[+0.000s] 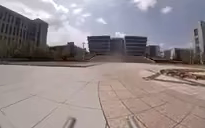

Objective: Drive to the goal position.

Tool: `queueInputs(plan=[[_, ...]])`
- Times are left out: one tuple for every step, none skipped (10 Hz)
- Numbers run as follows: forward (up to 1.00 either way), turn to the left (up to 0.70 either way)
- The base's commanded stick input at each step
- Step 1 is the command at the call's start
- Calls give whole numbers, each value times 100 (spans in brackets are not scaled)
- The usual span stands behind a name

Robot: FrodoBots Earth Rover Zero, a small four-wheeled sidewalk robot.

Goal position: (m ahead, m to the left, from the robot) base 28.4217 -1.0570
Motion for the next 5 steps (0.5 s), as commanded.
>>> queueInputs(plan=[[100, 0], [100, 0], [100, 0], [100, 0], [100, -1]])
